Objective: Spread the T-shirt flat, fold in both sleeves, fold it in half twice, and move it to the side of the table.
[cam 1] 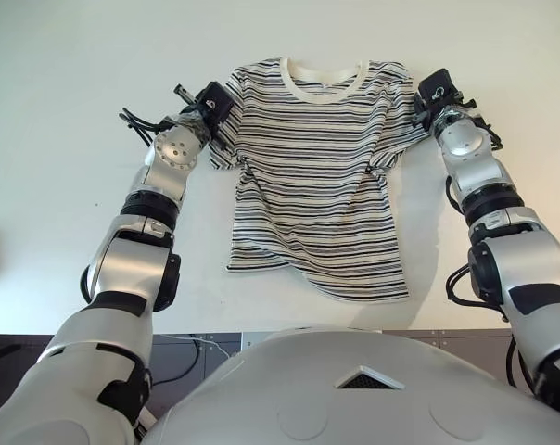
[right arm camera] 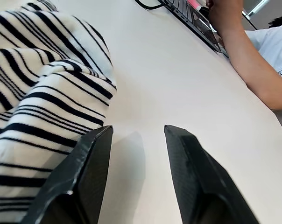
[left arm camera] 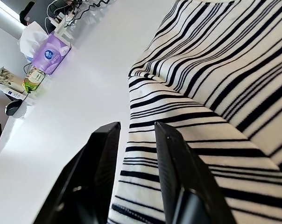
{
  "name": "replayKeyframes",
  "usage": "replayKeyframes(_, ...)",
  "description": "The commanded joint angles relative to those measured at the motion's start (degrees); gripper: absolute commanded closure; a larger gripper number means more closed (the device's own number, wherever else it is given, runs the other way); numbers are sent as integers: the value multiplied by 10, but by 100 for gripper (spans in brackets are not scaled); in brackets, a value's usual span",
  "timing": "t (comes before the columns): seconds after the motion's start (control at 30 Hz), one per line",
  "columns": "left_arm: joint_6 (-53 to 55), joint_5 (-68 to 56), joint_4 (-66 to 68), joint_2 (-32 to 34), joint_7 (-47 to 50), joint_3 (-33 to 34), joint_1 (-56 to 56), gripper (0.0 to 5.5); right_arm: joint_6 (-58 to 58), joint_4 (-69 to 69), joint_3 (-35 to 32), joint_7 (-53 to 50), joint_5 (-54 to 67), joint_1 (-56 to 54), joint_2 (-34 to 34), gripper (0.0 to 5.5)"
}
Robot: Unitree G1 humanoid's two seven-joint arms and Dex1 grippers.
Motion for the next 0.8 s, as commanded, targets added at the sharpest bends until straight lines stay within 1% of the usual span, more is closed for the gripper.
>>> replayKeyframes(0.03,39,24,35,12,7,-6,40,416,39,46,13,-33,-37,3,-15,347)
replayKeyframes(0.17,26,31,58,20,22,-5,19,416,14,100,15,-124,-71,-44,-27,347)
replayKeyframes(0.23,1,29,53,23,24,-2,15,416,-18,92,0,-135,-62,-60,-29,347)
replayKeyframes(0.27,-10,30,50,20,23,-2,12,416,-38,63,-15,-109,-40,-52,-25,347)
replayKeyframes(0.33,-21,33,51,16,25,-3,10,416,-62,-49,-30,-35,6,-6,-13,347)
replayKeyframes(0.4,-24,34,55,16,30,-2,11,416,-37,-148,-28,22,38,41,6,347)
replayKeyframes(0.43,-25,34,58,16,32,-1,12,416,-24,-160,-17,39,36,56,14,347)
replayKeyframes(0.5,-30,36,63,15,34,-2,11,416,8,-134,7,41,5,71,20,347)
replayKeyframes(0.6,-31,39,75,11,32,-4,-1,416,52,-48,-4,4,-10,60,6,347)
replayKeyframes(0.73,-35,41,86,12,31,-5,-12,416,12,18,-20,-41,-16,-1,-10,347)
replayKeyframes(0.8,-38,44,89,10,34,-7,-15,416,-13,36,-25,-35,-13,-25,-4,347)
